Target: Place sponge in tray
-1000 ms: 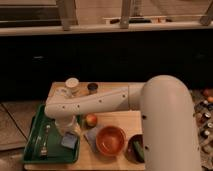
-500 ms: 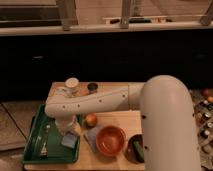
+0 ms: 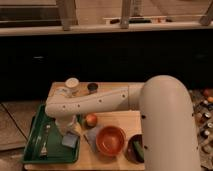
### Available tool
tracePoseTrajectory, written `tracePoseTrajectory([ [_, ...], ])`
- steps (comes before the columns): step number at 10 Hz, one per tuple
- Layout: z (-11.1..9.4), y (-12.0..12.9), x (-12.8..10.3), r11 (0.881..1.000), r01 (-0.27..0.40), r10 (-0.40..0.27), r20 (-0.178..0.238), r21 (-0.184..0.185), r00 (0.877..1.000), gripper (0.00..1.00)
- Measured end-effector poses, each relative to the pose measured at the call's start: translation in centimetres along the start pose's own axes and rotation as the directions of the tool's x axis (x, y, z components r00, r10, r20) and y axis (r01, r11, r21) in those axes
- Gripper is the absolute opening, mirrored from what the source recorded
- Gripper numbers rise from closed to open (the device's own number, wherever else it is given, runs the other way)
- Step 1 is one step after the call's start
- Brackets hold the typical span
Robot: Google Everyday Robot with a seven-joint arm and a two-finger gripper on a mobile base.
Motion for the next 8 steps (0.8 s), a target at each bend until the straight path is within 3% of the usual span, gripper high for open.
tracePoseTrajectory([
  [1,0.0,0.0,0.0,1.0,-0.001,0.001,0.0,0.0,1.0,0.02],
  [2,-0.2,-0.2,0.1,1.0,0.006,-0.006,-0.005,-0.001,1.0,0.0],
  [4,-1.3,-2.0,-0.1,0.999,0.038,-0.038,-0.012,-0.009,0.999,0.0],
  [8,-2.3,-3.1,0.0,0.997,0.073,-0.073,-0.015,-0.016,0.997,0.0],
])
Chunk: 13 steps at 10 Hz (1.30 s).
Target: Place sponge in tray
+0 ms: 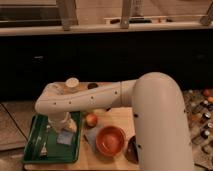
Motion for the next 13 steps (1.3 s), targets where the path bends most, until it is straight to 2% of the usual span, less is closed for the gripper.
tracePoseTrajectory([
  [4,0.5,-2.5,-0.1,0.997,0.071,-0.071,0.042,-0.002,0.997,0.02],
  [7,1.4,-4.3,0.0,0.991,0.132,-0.131,0.086,-0.004,0.988,0.31],
  [8,1.5,-5.0,0.0,0.987,0.159,-0.158,0.097,-0.001,0.983,0.43],
  [10,1.7,-5.6,0.5,0.982,0.189,-0.188,0.104,0.005,0.977,0.6],
  [11,1.8,-6.0,0.8,0.979,0.203,-0.203,0.107,0.01,0.973,0.72],
  [12,1.9,-6.4,1.0,0.976,0.216,-0.216,0.11,0.014,0.97,0.79],
  [13,2.0,-6.6,1.1,0.975,0.224,-0.224,0.112,0.016,0.968,0.8],
])
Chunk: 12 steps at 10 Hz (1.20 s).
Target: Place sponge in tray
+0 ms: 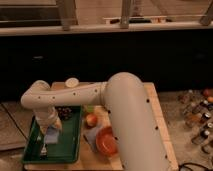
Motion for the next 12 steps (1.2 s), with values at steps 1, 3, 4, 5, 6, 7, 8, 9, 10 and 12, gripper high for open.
tracePoseTrajectory([
  [1,0.1,-0.2,0.3,1.0,0.009,-0.009,0.003,0.0,1.0,0.8],
  [3,0.0,0.0,0.7,1.0,0.014,-0.014,0.002,-0.002,1.0,0.8],
  [4,-0.2,0.1,0.9,1.0,0.014,-0.014,-0.002,-0.004,1.0,0.8],
  [5,-0.6,0.2,1.0,1.0,0.015,-0.015,-0.008,-0.01,1.0,0.8],
  [6,-1.0,0.3,1.1,1.0,0.016,-0.017,-0.013,-0.014,1.0,0.8],
  [7,-1.2,0.4,1.1,1.0,0.017,-0.017,-0.016,-0.017,1.0,0.8],
  [8,-1.7,0.5,1.1,1.0,0.017,-0.018,-0.02,-0.023,1.0,0.8],
  [9,-2.0,0.4,1.1,0.999,0.018,-0.019,-0.022,-0.028,1.0,0.8],
  [10,-2.3,0.4,1.1,0.999,0.019,-0.02,-0.024,-0.032,1.0,0.8],
  [12,-2.8,0.3,1.1,0.999,0.021,-0.022,-0.027,-0.042,0.999,0.8],
])
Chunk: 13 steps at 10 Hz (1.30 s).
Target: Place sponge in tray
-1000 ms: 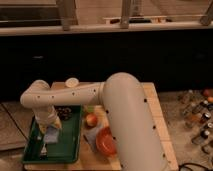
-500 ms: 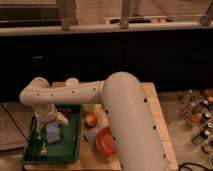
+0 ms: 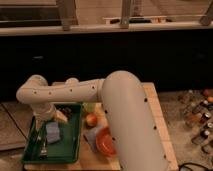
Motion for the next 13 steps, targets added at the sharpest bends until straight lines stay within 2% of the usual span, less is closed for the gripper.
tracePoseTrajectory([
  [5,-1.08,-0.29,-0.01,1.0,0.011,-0.011,-0.019,-0.013,1.0,0.8],
  [13,-1.07,-0.35,0.0,1.0,0.014,-0.015,-0.02,-0.014,1.0,0.8],
])
